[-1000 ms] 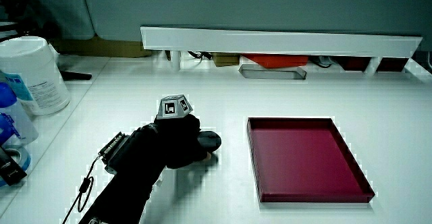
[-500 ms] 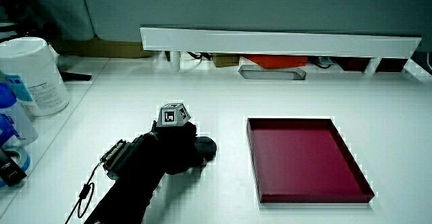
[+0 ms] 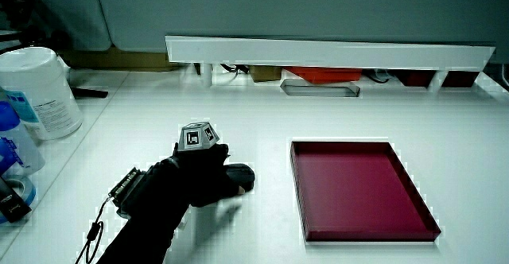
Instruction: Place mouse on desk
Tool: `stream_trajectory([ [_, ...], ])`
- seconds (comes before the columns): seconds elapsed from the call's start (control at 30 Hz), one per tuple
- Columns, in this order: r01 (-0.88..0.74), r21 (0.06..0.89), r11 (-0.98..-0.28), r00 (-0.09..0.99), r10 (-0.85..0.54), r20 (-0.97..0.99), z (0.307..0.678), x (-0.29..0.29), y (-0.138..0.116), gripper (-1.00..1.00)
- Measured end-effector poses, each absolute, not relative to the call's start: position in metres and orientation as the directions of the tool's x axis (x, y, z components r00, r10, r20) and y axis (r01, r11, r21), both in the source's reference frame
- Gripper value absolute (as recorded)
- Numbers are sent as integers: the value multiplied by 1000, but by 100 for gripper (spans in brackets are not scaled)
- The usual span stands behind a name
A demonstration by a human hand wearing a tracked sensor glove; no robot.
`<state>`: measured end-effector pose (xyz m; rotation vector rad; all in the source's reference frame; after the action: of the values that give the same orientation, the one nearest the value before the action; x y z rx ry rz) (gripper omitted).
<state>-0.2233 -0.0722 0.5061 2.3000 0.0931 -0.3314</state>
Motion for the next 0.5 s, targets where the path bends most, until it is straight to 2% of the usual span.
stream_trajectory([
  [0.13,223,649,-727,951,17,-307,461,-221,-63,-89],
  [0.2,216,649,-729,958,30,-286,435,-216,-55,-100],
  [0.3,241,638,-732,958,73,-277,405,-207,-38,-100],
  [0.43,320,654,-685,932,105,-347,387,-199,-11,-100],
  [0.5,418,583,-697,887,173,-429,411,-210,4,-100],
])
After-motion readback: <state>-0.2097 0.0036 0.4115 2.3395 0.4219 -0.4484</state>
